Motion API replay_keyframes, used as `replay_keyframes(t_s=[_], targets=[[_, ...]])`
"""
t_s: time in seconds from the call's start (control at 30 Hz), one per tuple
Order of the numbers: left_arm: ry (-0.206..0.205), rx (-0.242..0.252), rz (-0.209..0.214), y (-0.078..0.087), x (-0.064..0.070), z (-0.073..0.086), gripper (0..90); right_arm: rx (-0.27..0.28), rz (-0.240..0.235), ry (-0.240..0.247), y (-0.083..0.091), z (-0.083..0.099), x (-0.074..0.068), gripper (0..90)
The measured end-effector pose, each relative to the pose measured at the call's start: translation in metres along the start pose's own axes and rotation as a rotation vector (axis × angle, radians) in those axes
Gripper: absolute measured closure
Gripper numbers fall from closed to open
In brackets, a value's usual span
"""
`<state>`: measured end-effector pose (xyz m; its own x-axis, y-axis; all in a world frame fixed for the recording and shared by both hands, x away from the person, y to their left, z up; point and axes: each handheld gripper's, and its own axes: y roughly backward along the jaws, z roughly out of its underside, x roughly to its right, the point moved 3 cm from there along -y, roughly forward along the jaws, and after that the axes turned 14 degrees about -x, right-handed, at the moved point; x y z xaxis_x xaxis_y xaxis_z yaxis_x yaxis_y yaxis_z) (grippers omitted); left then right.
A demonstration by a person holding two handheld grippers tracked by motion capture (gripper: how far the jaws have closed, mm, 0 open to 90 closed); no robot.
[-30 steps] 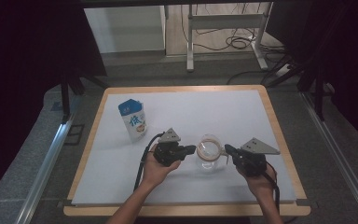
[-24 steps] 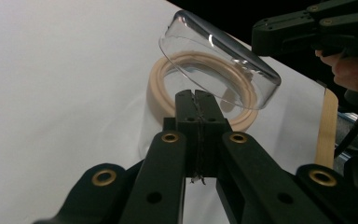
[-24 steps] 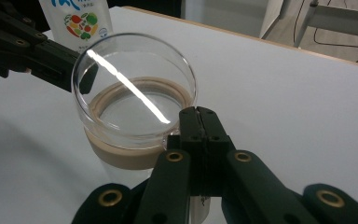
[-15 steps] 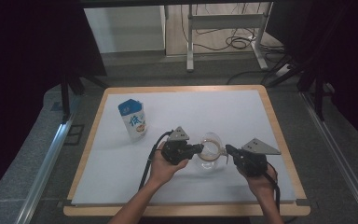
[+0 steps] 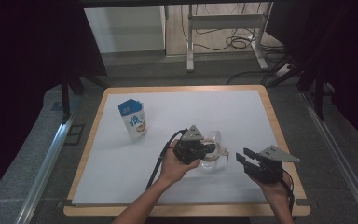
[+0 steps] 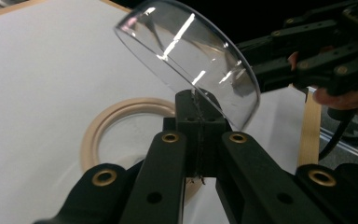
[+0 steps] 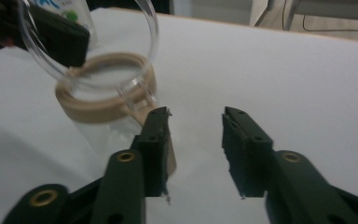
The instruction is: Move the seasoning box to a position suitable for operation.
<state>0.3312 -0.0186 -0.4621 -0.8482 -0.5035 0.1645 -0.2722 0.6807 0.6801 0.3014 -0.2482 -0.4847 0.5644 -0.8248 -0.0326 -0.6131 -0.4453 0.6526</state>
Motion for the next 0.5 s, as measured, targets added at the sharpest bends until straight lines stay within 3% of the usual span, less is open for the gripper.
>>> replay_keyframes(t_s=[0.17, 0.5], targets=[[-0.011, -0.011, 0.008, -0.008, 0.006, -0.005, 90.0, -0.021, 0.008, -0.016, 0.002, 0.012, 0.011, 44.2], [-0.028, -0.017, -0.003, -0.016, 0.015, -0.01, 90.0, -0.027, 0.002, -0.024, 0.003, 0.019, 0.016, 42.8]])
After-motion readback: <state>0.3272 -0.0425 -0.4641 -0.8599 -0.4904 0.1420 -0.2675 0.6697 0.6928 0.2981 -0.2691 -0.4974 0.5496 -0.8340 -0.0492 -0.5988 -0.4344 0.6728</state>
